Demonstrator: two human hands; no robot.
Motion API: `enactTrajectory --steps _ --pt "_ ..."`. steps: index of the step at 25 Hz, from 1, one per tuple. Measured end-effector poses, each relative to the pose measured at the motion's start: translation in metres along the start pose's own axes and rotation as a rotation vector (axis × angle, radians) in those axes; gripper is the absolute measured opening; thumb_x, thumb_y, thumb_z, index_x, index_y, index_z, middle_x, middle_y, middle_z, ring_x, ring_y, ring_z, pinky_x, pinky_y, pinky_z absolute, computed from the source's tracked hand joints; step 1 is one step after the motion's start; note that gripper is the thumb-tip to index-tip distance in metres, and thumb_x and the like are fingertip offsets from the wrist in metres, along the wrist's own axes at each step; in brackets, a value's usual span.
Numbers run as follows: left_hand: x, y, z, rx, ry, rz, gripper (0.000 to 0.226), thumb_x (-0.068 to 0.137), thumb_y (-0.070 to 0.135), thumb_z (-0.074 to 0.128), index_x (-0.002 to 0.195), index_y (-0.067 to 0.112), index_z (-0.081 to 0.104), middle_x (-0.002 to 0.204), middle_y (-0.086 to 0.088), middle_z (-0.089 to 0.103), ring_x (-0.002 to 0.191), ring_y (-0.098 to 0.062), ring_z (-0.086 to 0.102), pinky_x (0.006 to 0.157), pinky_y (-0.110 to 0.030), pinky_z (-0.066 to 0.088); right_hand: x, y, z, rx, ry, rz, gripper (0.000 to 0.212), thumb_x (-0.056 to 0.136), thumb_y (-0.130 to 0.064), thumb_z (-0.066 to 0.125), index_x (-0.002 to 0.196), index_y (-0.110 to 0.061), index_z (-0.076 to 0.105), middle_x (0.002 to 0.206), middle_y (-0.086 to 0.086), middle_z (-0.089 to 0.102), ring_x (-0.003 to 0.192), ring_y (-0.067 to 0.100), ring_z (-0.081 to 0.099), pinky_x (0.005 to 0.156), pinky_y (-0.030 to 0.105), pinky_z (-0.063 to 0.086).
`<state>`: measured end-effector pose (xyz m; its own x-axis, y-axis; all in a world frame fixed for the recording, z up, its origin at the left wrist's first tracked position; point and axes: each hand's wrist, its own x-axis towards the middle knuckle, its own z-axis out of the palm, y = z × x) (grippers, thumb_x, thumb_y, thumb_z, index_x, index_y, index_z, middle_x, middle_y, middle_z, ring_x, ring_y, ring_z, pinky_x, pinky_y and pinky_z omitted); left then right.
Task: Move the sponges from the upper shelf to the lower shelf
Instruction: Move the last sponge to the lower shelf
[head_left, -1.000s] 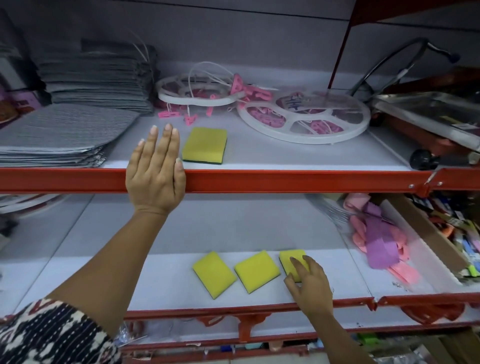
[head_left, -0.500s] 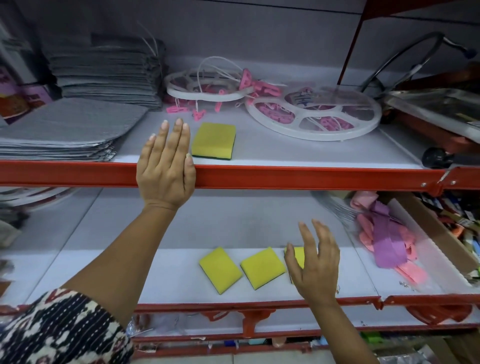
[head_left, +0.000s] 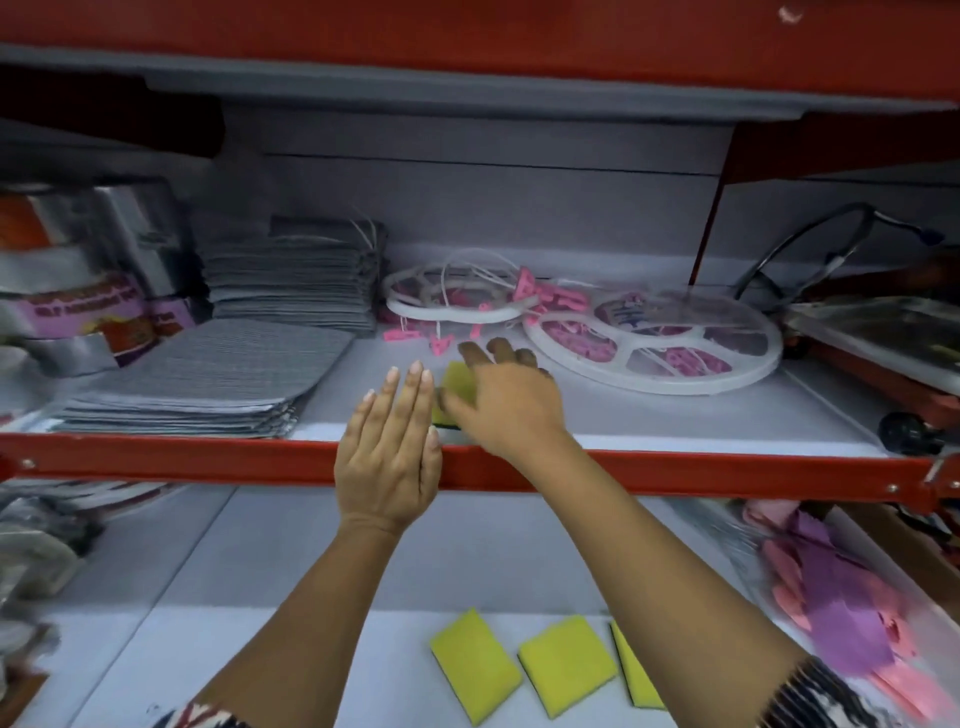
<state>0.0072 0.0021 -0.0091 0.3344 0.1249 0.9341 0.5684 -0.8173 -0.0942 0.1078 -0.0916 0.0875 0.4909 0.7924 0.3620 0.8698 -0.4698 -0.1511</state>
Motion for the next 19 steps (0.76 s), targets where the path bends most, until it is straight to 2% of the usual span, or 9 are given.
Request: enactTrajectory --steps 2,4,9,13,16,19 --pt "0.001 0.001 -0.001 -0.008 -0.008 -0.006 0.051 0.097 0.025 0.024 0.14 0.005 0.041 0.146 -0.007 0.039 0.135 -0.022 0.037 0.109 -0.039 0.032 0.013 -0.008 0.003 -0.015 -0.155 0.047 0.06 0.086 -0.059 0.042 0.133 -0.022 0.041 0.135 0.01 0.044 0.119 0.034 0.042 0.092 0.043 0.041" --pt "0.001 0.001 0.0 -0.008 -0.007 -0.008 0.051 0.096 0.025 0.024 0.139 0.005 0.042 0.146 -0.007 0.04 0.135 -0.022 0.038 0.108 -0.039 0.034 0.02 -0.01 0.007 -0.022 -0.226 0.089 0.059 0.085 -0.061 0.042 0.126 -0.019 0.049 0.128 0.01 0.048 0.116 0.033 0.043 0.088 0.041 0.041" --pt "0.0 0.001 0.001 -0.001 -0.006 -0.007 0.051 0.096 0.025 0.024 0.14 0.006 0.041 0.146 -0.007 0.04 0.136 -0.022 0.036 0.109 -0.039 0.033 0.021 -0.009 0.006 -0.02 -0.227 0.128 0.055 0.081 -0.056 0.051 0.12 -0.018 0.053 0.123 0.01 0.051 0.113 0.032 0.045 0.081 0.037 0.041" --pt "-0.001 0.001 0.002 -0.004 0.005 0.003 0.05 0.096 0.024 0.026 0.14 0.006 0.04 0.146 -0.007 0.04 0.136 -0.022 0.036 0.109 -0.039 0.032 -0.013 0.013 -0.014 0.088 0.032 0.127 0.044 0.077 -0.045 0.055 0.113 -0.019 0.059 0.122 0.007 0.053 0.111 0.033 0.046 0.073 0.032 0.037" --pt "-0.002 0.0 0.003 -0.012 0.016 0.007 0.05 0.096 0.024 0.027 0.141 0.006 0.04 0.145 -0.008 0.041 0.135 -0.023 0.038 0.108 -0.04 0.034 -0.062 0.043 -0.019 0.114 0.375 0.069 0.048 0.077 -0.038 0.058 0.121 -0.019 0.057 0.133 0.008 0.051 0.118 0.032 0.043 0.089 0.038 0.046" --pt "-0.003 0.0 0.004 -0.021 0.028 0.015 0.05 0.096 0.024 0.026 0.142 0.006 0.038 0.145 -0.008 0.042 0.135 -0.024 0.037 0.108 -0.041 0.035 -0.116 0.078 -0.002 0.119 0.701 0.025 0.046 0.078 -0.027 0.063 0.12 -0.009 0.06 0.129 0.017 0.054 0.123 0.032 0.043 0.104 0.042 0.041"
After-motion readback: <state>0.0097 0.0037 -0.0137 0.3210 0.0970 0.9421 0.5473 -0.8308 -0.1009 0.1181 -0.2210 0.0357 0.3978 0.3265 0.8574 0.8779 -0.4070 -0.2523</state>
